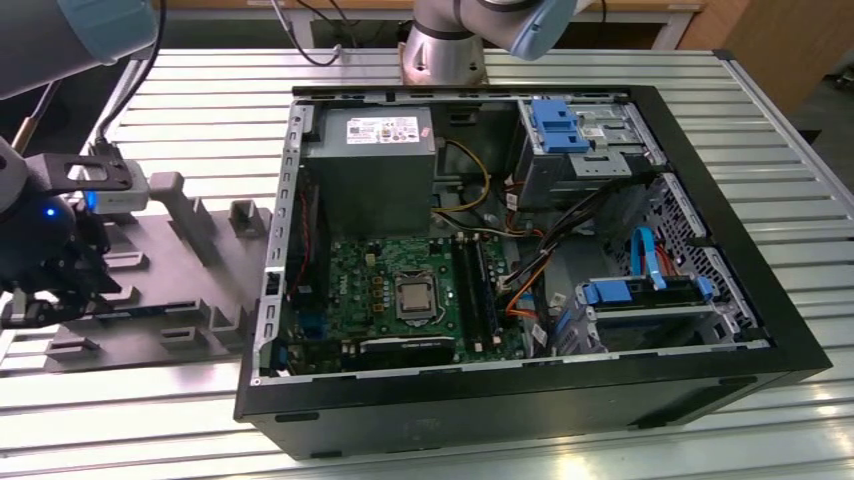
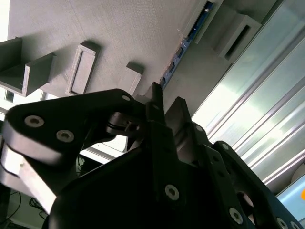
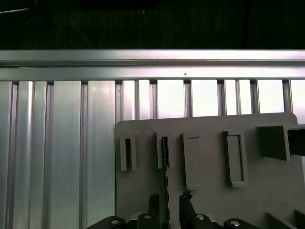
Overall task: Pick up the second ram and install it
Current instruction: 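Pick up the second ram and move it above second insertion slot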
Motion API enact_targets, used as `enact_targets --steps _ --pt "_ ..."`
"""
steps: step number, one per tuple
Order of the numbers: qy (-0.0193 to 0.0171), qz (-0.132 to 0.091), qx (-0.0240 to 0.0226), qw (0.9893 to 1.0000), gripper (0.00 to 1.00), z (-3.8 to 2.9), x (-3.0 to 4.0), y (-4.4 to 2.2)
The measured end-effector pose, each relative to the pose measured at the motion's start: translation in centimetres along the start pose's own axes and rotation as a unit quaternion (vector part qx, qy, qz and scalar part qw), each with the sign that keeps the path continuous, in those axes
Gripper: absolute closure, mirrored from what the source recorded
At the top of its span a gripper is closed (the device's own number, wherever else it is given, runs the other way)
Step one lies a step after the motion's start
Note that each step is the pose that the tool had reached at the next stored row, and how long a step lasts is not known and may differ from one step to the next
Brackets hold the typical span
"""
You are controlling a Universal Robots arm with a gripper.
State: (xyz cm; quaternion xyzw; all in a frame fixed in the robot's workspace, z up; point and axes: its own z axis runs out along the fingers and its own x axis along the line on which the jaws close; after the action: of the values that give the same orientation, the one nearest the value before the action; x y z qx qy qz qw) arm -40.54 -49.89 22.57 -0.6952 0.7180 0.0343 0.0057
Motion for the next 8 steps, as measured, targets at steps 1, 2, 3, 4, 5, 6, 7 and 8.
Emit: enact_targets --steps 1,2,3,4,5,6,7,8 --pt "0.0000 0.000 0.0000 1.0000 0.71 0.00 0.00 0.00" --pt "0.0000 0.000 0.0000 1.0000 0.64 0.00 0.00 0.00" --pt "0.0000 0.000 0.0000 1.0000 0.64 0.00 0.00 0.00" --pt "0.0000 0.000 0.0000 1.0000 0.64 0.01 0.00 0.00" --pt "-0.0001 0.000 0.0001 1.0000 0.64 0.05 0.00 0.00" --pt "-0.0002 0.000 0.0002 1.0000 0.64 0.10 0.00 -0.01" --pt "-0.0001 0.000 0.0001 1.0000 0.64 0.14 0.01 -0.01" --pt "0.0000 0.000 0.0000 1.0000 0.64 0.18 0.01 -0.01"
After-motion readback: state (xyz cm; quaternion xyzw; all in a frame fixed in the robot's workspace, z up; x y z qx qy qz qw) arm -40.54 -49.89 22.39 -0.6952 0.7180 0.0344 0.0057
